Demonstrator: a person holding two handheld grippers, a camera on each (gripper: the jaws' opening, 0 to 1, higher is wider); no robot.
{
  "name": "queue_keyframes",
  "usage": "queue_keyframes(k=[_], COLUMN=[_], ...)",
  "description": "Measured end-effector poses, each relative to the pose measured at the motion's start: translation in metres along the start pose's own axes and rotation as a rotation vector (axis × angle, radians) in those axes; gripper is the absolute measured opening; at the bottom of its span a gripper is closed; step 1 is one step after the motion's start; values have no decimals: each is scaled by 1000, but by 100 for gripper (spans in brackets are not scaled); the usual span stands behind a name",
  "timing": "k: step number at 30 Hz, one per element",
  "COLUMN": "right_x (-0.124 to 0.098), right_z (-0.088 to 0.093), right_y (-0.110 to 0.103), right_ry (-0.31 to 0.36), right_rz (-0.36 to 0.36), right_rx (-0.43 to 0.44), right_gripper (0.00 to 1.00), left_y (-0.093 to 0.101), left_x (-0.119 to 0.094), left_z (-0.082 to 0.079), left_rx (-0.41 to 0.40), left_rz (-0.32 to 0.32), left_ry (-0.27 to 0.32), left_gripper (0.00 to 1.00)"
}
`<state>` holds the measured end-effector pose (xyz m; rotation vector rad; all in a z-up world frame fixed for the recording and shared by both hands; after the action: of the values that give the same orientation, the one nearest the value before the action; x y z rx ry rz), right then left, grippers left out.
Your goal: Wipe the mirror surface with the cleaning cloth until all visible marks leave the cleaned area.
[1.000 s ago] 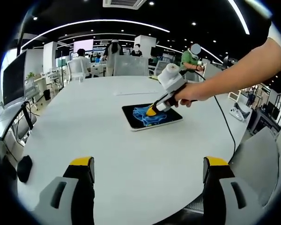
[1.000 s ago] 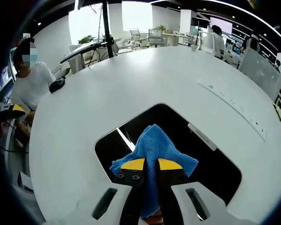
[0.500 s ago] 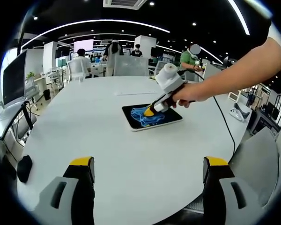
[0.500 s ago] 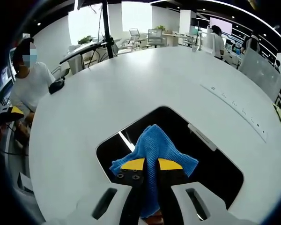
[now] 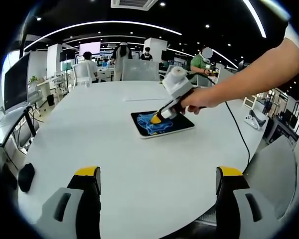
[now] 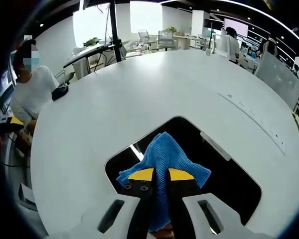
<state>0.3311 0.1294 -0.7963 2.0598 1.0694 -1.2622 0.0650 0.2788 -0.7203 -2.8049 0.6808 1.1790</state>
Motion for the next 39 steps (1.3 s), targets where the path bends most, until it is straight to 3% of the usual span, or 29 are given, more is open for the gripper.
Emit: queue_keyframes(k=[26,39], right_x=[-1,8], right_z=[-8,-21], right_y=[-13,-17], right_ry=[3,9], right_rz=[-7,-1], right_rx=[-7,-8], right_gripper=[5,5], left_y=[0,0], left_x=[2,5], left_z=[-1,2], left_rx=[-5,-4], left_rz=[2,0], left_ry=[-3,-11], left_gripper=[97,97])
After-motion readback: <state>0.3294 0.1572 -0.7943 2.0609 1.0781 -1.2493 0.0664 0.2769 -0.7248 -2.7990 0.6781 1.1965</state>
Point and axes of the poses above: the point that each gripper's makers call its tool centre point, and the gripper's own axes: x roughly forward along the fingers, y roughly to its right, z roughly out of its underside, the point moved 7 cm from there along -x, roughly backward along the fingers, and after that the axes turned 13 degrees about -y, right-handed, at the moved point
